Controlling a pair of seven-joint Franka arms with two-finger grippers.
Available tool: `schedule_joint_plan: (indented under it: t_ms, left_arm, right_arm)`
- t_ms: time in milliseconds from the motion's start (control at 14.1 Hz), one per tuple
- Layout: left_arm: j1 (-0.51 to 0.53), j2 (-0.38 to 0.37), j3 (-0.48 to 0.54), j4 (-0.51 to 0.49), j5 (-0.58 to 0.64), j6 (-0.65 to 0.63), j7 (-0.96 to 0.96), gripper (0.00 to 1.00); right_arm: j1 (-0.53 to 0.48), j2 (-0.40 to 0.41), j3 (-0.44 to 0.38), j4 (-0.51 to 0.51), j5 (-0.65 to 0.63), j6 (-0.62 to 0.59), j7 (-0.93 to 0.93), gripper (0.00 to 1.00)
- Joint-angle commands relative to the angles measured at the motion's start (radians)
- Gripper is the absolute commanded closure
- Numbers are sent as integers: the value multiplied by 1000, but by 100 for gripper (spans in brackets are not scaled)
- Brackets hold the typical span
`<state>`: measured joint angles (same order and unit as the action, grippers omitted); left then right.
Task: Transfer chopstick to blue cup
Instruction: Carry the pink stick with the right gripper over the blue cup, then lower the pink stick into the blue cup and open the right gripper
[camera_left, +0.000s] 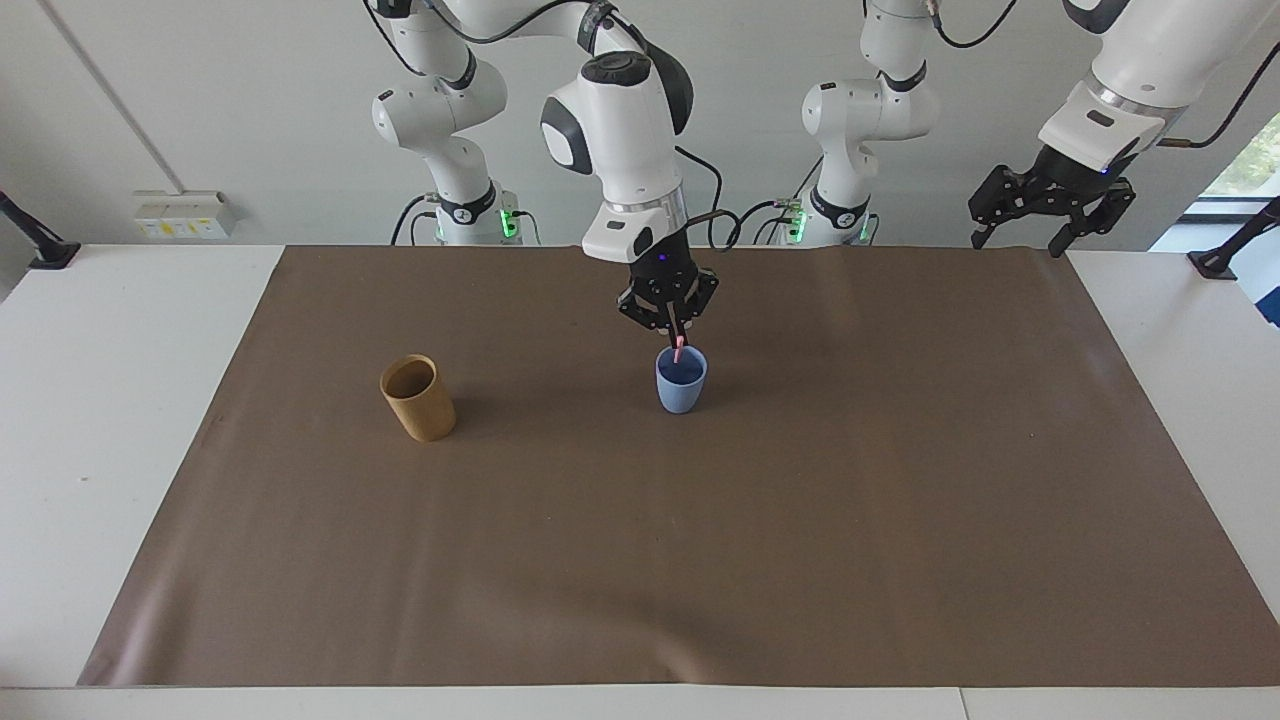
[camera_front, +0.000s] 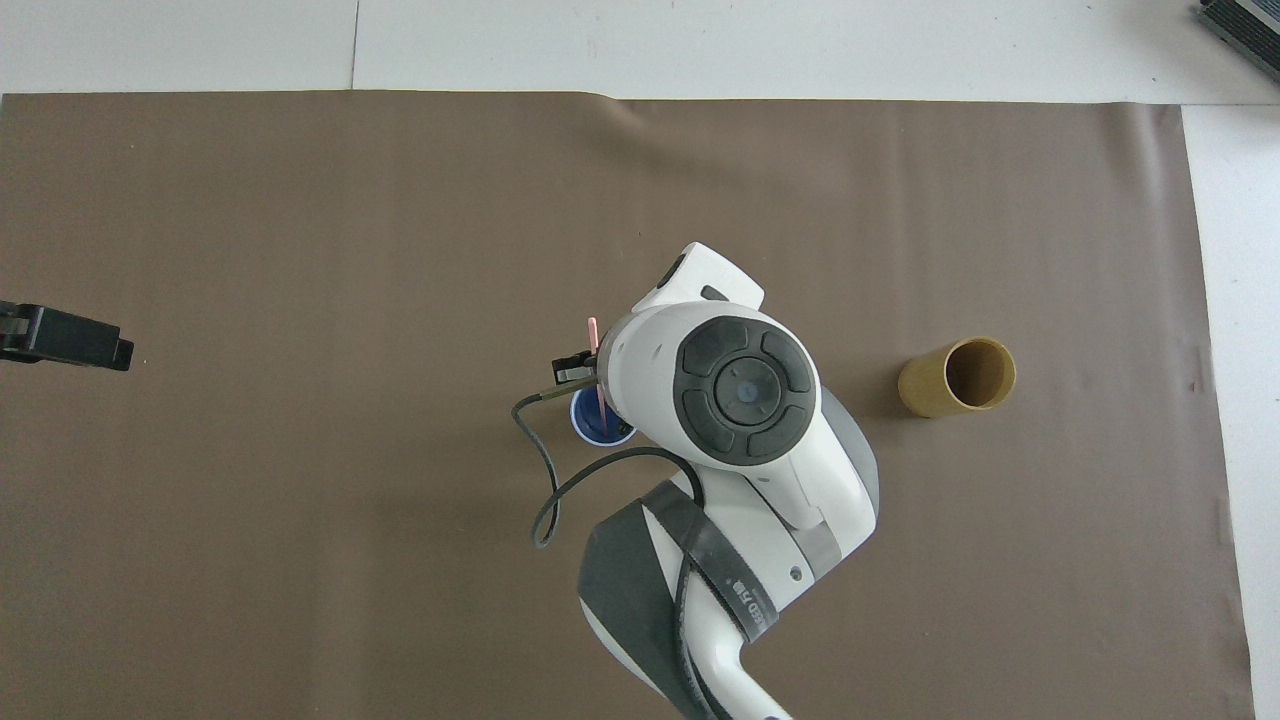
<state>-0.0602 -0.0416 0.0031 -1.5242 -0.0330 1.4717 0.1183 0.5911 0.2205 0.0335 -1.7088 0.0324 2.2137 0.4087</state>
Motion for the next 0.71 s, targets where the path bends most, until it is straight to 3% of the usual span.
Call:
schedule_joint_plan:
  t_ms: [0, 283, 638]
  left_arm:
    - [-7, -18, 2, -14, 13, -4, -14, 0]
    - [-10, -17, 2, -13, 12, 4, -8, 0]
    - [-12, -17, 0, -13, 12, 2, -6, 0]
  right_arm:
    - [1, -6, 0, -14, 0, 12, 24, 0]
    - [-28, -19, -12, -6, -19, -5, 24, 0]
    - [-172, -104, -12, 1, -29, -84, 4, 0]
